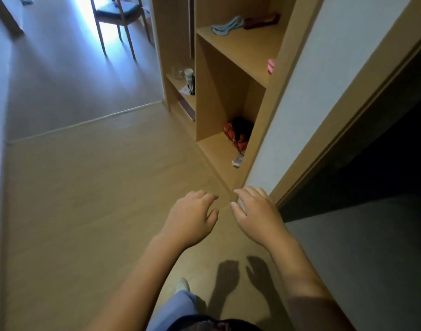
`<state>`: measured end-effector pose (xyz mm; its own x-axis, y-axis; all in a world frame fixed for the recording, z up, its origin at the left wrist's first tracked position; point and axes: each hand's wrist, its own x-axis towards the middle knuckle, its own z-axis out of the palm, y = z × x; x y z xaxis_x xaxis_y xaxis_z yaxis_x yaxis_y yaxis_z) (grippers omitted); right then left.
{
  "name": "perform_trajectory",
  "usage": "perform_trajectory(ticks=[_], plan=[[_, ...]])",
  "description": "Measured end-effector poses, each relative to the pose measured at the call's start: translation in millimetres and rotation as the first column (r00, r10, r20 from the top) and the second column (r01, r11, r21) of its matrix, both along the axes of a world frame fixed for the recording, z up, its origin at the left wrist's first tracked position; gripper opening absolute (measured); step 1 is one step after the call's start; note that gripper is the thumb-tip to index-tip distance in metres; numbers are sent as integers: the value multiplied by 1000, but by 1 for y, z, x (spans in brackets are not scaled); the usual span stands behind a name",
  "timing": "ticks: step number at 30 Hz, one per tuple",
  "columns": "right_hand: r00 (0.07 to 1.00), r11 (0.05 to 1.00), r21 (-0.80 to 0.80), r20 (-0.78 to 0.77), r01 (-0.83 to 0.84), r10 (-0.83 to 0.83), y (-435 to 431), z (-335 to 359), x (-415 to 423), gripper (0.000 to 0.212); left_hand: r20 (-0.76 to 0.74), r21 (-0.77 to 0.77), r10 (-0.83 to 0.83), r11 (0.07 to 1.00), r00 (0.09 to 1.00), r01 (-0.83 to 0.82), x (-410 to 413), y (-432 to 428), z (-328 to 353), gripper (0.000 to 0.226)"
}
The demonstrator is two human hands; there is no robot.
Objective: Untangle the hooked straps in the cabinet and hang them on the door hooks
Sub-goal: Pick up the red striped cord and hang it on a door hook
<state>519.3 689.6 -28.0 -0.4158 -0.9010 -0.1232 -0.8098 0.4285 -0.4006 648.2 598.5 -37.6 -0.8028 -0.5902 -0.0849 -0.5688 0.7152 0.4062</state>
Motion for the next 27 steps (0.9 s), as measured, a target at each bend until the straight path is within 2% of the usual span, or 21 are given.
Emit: perform_trajectory(ticks=[4, 10, 14, 20, 23, 27], plan=[[1000, 1000, -22, -16, 15, -15, -86, 3, -21, 41, 39, -33, -29, 999, 999, 31, -29, -90, 8, 42], [998, 998, -2, 10, 60, -60, -174, 11, -77, 39, 13, -35, -46, 998, 999, 46, -89, -187, 13, 42], [996, 991, -94, 30, 92, -89, -220, 17, -126, 37, -4, -49, -75, 996, 997, 75, -142, -237, 13, 41], [993, 977, -194, -63, 89, -103, -299, 27, -211, 32, -31, -80, -87, 993, 996, 85, -236, -310, 27, 40], [989, 977, -181, -71, 114, -129, -334, 38, -246, 34, -36, -109, -104, 989, 994, 99, -271, -341, 37, 37], [980, 954, -269, -103, 135, -168, -363, 50, -278, 40, -72, -128, -87, 989, 994, 78, -305, -379, 43, 35]])
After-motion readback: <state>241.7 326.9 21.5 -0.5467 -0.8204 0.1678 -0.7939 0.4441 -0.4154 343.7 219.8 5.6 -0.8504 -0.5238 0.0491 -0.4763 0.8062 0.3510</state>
